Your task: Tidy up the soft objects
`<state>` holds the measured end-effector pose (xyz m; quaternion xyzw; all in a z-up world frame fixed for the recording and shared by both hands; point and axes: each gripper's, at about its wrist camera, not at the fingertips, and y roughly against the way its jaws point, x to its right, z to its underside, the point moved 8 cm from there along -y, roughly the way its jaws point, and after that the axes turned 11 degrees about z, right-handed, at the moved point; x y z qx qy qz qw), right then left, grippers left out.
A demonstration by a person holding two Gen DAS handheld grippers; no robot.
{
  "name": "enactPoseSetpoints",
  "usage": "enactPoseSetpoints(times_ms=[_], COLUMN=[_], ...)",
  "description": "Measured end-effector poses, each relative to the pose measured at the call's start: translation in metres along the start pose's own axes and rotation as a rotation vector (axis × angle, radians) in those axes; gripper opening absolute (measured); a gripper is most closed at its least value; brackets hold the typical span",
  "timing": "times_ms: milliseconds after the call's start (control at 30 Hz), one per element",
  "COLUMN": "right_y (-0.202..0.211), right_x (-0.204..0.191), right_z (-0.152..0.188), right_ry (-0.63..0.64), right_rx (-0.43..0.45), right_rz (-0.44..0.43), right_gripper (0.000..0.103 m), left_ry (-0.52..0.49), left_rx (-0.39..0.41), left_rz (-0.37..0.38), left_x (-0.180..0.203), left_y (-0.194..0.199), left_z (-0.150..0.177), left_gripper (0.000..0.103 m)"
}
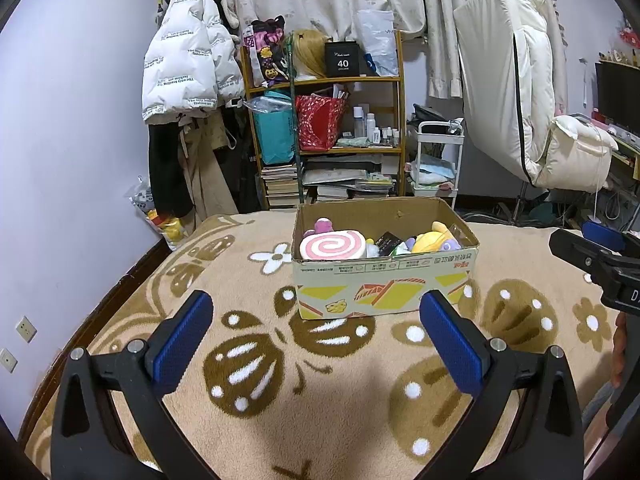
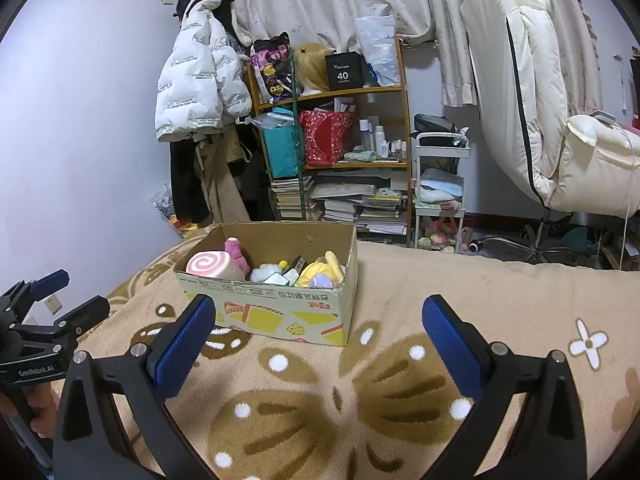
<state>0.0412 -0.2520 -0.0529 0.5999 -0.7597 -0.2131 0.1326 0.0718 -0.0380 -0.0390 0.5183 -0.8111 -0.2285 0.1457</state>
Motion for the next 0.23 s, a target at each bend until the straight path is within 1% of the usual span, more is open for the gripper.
enactPoseSetpoints(times_ms=[233], right_y=[-0.0001], right_x=[0.0000], right_z=[-0.0010], right_ry=[-0.001], right_rx=[0.001], right_rz=[0.000], right_gripper=[0.103], left_ry=[-0.001], left_rx=[-0.001], left_rz=[-0.001], left_x=[-0.0001], left_y=[-0.0001], left_z=[-0.0001], left_gripper=[0.102])
